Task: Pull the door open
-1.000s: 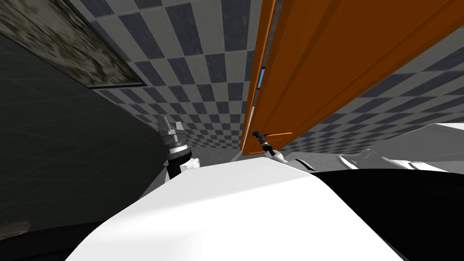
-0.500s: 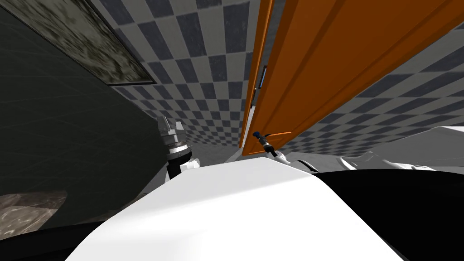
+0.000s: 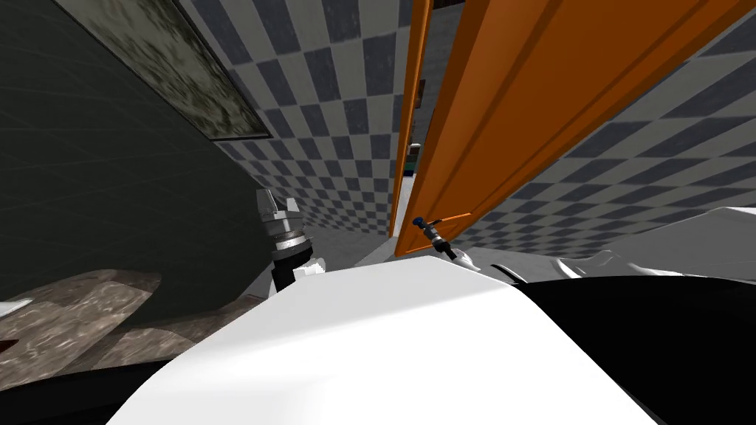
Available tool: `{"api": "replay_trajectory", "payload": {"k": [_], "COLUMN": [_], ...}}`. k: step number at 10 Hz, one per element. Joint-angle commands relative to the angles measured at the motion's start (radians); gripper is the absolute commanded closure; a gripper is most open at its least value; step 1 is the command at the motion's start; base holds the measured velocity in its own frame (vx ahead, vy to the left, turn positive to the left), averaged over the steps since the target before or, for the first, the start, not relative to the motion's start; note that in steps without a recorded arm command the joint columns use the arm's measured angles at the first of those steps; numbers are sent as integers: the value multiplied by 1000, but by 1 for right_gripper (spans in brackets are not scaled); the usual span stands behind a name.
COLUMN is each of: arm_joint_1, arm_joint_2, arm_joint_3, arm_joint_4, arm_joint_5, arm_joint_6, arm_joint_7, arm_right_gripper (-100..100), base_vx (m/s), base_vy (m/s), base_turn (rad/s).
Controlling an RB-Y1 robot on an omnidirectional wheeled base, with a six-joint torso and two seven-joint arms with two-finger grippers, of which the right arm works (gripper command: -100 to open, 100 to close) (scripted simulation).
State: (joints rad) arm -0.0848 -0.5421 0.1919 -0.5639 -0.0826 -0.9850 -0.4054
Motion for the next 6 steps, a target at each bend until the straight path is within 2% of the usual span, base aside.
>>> {"api": "replay_trajectory", "payload": {"k": [1, 2, 3, 4, 6], "arm_joint_1": [21, 21, 35, 41, 50], "arm_joint_2": [-24, -13, -24, -30, -41], "arm_joint_3": [13, 8, 17, 21, 26], "arm_joint_4": [-10, -26, -17, -10, 1], "arm_joint_5": [4, 2, 2, 1, -1], "arm_joint_6": [-31, -6, -35, -51, -78], "arm_joint_7": [-19, -10, -21, -26, -34], "arm_right_gripper": [100, 100, 100, 100, 100], "base_vx": [-194, -90, -146, -219, -170], "base_vy": [-104, -45, -76, -110, -89], "base_turn": [105, 31, 198, 241, 134]}}
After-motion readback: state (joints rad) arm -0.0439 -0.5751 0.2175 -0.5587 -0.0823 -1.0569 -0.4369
